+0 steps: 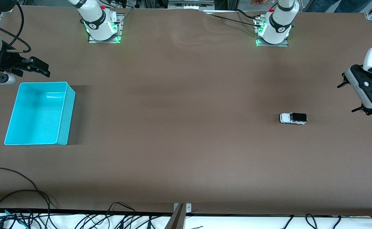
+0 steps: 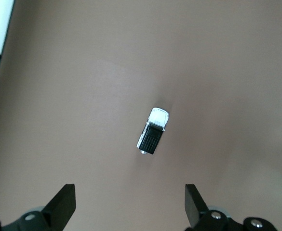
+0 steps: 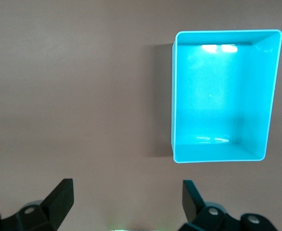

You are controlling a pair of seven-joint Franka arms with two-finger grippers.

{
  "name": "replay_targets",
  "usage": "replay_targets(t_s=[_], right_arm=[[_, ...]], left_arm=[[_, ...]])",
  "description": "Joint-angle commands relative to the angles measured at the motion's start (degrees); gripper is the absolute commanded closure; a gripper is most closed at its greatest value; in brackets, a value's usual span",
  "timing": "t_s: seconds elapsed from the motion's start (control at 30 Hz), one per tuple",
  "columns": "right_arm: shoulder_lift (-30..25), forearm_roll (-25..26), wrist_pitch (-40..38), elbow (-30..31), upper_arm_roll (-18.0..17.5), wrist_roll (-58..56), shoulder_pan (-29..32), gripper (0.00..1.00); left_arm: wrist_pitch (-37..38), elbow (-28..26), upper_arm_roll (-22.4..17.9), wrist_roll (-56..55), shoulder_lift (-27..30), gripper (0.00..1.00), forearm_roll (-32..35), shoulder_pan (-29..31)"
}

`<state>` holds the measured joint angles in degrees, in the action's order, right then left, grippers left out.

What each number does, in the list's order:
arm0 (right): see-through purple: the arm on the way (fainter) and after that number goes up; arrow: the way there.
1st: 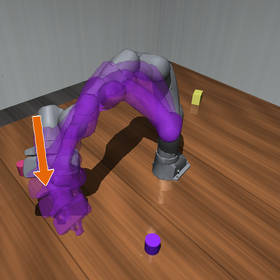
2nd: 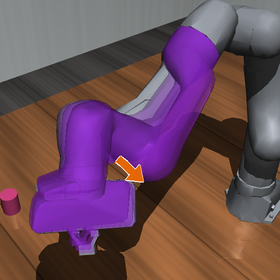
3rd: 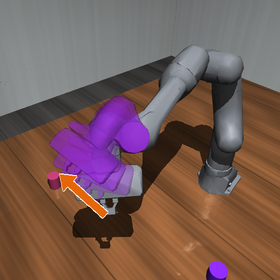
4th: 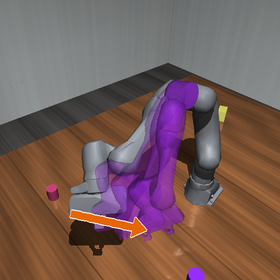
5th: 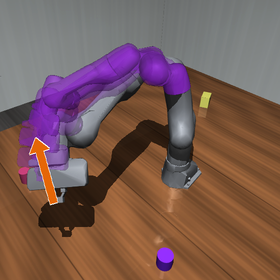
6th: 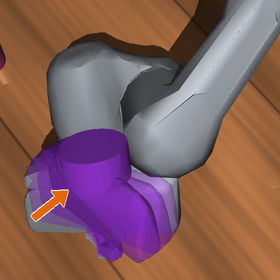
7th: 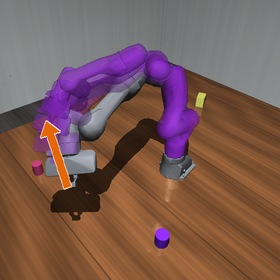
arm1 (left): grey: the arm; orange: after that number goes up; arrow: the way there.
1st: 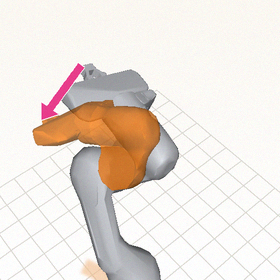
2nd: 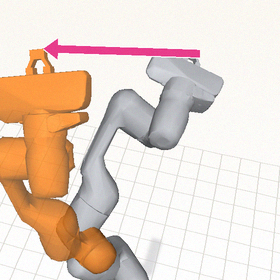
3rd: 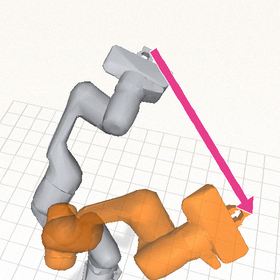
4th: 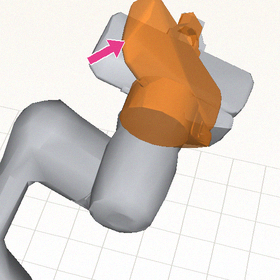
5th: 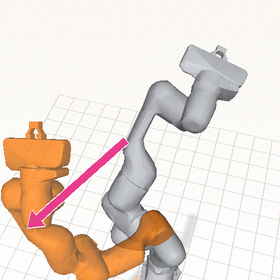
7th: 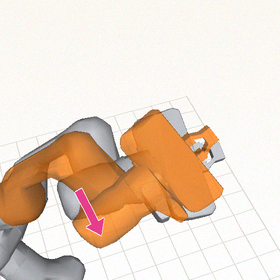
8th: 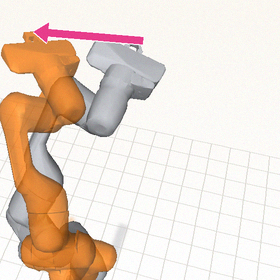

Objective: Wind and store white jeep toy

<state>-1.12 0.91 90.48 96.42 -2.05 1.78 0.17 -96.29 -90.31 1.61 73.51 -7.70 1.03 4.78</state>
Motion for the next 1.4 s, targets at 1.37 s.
replay_targets(t_s=[1.37], right_arm=[[0.16,-0.64,-0.83,-0.7,0.12,-0.37,0.36,0.0]], left_arm=[[-15.59,-2.76,0.94,9.64,-14.36,0.0,5.13,-1.79]])
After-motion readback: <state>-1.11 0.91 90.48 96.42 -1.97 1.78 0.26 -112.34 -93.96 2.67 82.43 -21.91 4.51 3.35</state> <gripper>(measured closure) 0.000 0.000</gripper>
